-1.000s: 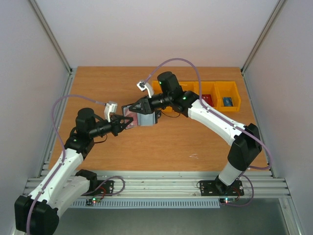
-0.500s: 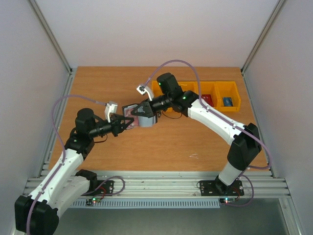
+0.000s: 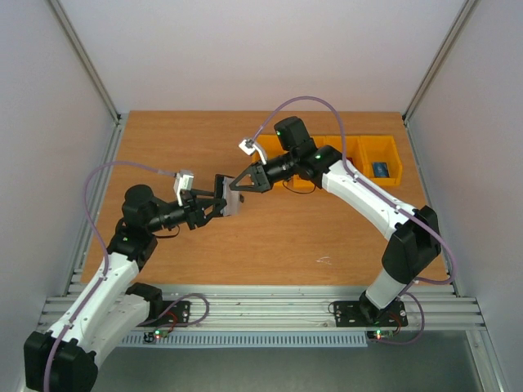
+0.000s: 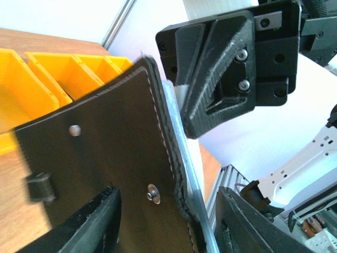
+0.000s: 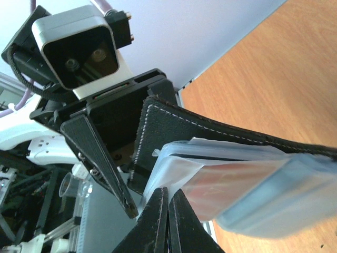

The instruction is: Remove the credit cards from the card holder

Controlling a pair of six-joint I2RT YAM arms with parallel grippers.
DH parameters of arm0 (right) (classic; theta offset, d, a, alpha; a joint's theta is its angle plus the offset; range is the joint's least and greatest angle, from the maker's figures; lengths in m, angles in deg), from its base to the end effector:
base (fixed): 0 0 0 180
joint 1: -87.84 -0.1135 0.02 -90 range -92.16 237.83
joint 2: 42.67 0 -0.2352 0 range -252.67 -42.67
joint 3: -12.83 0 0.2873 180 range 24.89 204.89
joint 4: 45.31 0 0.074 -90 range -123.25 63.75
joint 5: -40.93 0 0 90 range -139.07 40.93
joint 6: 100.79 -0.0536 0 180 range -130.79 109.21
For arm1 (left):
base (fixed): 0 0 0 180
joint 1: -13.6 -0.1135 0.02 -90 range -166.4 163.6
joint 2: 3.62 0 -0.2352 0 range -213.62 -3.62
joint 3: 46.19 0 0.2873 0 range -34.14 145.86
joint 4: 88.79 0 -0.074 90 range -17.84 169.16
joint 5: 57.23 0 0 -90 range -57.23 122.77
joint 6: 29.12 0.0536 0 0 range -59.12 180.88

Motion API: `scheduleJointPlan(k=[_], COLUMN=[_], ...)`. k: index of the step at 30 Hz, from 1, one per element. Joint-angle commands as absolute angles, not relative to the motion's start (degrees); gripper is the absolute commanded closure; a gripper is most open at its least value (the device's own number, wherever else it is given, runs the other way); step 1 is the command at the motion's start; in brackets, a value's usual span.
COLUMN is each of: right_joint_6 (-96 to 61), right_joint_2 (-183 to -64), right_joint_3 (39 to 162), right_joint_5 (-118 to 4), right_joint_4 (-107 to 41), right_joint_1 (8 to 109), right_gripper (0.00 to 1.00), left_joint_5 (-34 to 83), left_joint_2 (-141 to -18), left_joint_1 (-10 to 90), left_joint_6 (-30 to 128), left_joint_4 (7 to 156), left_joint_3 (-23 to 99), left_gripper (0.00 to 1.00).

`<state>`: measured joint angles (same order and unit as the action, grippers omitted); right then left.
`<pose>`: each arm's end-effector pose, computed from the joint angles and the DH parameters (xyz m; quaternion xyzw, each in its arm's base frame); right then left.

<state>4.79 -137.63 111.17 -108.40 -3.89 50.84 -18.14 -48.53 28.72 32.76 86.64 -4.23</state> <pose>0.2973 0.2817 0.3023 -0.5404 0.6043 0.5079 0.2913 0.2278 -0.1046 0.2507 0.2047 0.7067 -0.5198 0.4343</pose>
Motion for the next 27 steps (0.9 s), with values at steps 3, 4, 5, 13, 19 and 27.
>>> scheduleJointPlan(k=[3,4,5,13,19,27], right_joint_6=[9.2,9.1,9.1,12.3,13.2,13.4], right_joint_2=[-135.4,-135.5,-135.6,-135.6,-135.3,-135.2], right_joint_3=[113.9,114.1,114.3,116.3,116.4,116.1], right_joint_5=[-112.0,-112.6,-112.7,-113.2,-113.2,-113.3], right_joint_4=[0.9,1.0,1.2,5.6,6.6,7.1], right_joint_1=[50.8,50.8,50.8,50.9,50.9,50.9], right_gripper=[0.99,0.99,0.99,0.99,0.99,0.99], left_joint_5=[-15.3,-15.0,-14.8,-13.6,-13.8,-14.8], left_joint_2=[-48.0,-48.1,-48.1,-47.7,-47.3,-47.2], left_joint_1=[28.2,28.3,28.2,27.6,27.0,26.7], left_joint_6=[33.5,33.8,34.2,33.3,32.5,32.1], left_joint_4=[86.3,85.8,85.2,84.5,84.9,85.7], left_joint_3=[-4.6,-4.6,-4.6,-4.8,-5.0,-5.2], left_gripper=[0.46,0.46,0.46,0.47,0.47,0.42])
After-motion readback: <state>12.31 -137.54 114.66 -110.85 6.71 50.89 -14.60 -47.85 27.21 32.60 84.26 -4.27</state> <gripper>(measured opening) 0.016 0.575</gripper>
